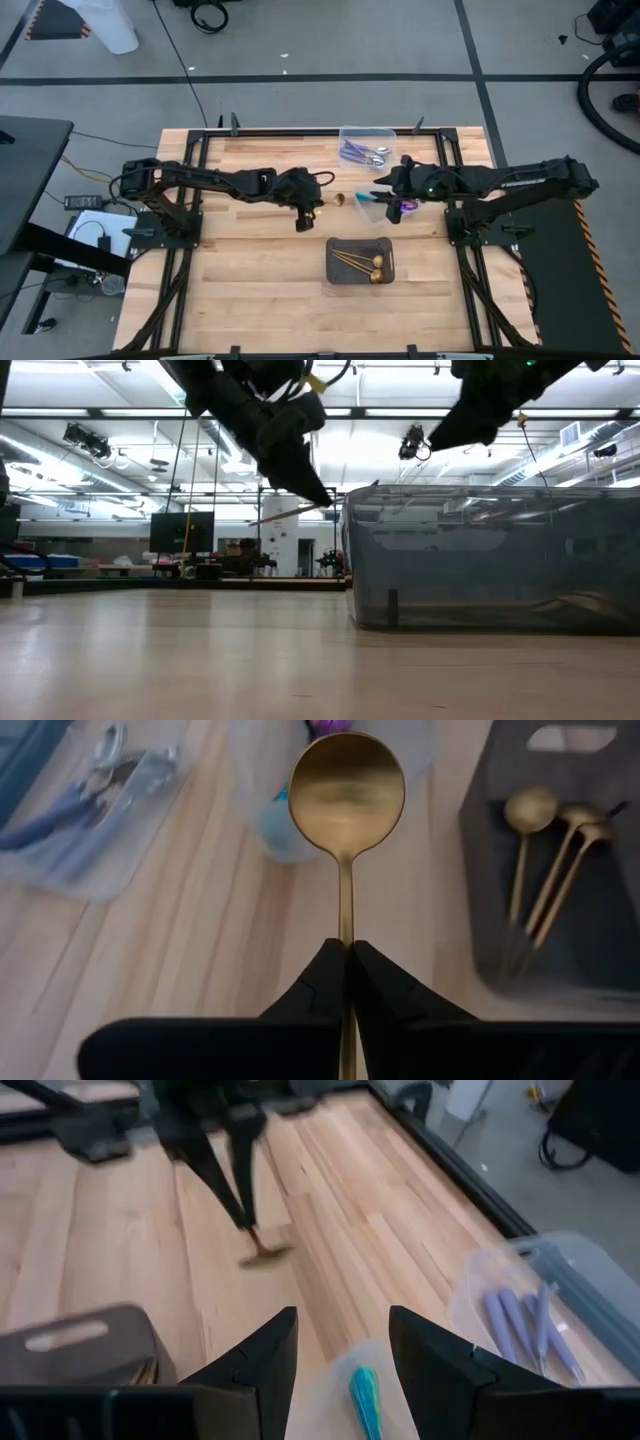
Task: Sort silverware by color (type)
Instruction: Put the gold spoon into the black bin
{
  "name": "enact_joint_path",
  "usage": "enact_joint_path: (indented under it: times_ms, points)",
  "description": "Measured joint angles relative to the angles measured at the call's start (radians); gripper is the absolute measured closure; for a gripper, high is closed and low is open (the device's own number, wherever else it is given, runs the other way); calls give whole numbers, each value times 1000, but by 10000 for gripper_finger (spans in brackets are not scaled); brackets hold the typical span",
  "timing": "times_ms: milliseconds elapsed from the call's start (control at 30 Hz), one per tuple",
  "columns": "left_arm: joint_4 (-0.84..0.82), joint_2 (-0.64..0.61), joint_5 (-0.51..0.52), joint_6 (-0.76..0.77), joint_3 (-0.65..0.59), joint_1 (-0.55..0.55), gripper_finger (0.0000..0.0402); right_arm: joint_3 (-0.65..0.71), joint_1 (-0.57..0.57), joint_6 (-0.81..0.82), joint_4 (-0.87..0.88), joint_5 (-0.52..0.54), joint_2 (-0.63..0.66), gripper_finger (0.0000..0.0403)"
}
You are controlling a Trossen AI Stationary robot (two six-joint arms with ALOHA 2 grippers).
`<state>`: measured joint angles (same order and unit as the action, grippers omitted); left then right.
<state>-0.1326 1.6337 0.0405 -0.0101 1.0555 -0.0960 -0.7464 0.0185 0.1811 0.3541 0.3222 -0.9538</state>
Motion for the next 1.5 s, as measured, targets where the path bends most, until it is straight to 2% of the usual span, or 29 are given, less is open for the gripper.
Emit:
enact_joint_path:
  times_ms: [233,500,1133,1500]
  points:
    - [-1,3,0,7,46,33,383,0,0,27,105,10,45,234]
    - [6,4,1,44,89,61,383,0,0,26,167,78,91,234]
    - [0,133,0,76,250,146,383,-1,0,3,174,81,170,234]
    - [10,137,0,76,295,152,383,-1,0,1,170,90,170,234]
